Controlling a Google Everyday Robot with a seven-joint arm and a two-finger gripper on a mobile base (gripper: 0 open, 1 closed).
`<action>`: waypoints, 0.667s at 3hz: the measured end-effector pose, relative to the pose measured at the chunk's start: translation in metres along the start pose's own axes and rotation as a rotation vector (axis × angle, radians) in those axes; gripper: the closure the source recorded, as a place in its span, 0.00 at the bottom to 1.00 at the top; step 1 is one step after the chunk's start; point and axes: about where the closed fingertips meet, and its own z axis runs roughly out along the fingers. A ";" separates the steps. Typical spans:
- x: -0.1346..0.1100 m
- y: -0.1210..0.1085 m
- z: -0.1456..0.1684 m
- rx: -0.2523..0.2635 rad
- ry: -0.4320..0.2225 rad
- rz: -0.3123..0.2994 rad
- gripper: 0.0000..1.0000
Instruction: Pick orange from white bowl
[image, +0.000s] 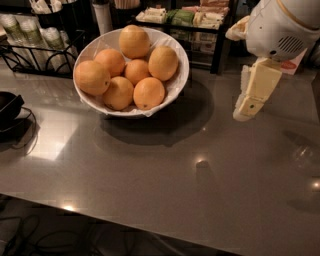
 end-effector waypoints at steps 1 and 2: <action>-0.002 -0.012 0.009 0.009 -0.034 0.009 0.00; -0.037 -0.070 0.039 0.066 -0.181 -0.027 0.00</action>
Offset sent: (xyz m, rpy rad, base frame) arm 0.0824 0.0317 0.0009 0.1705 -0.1045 0.0385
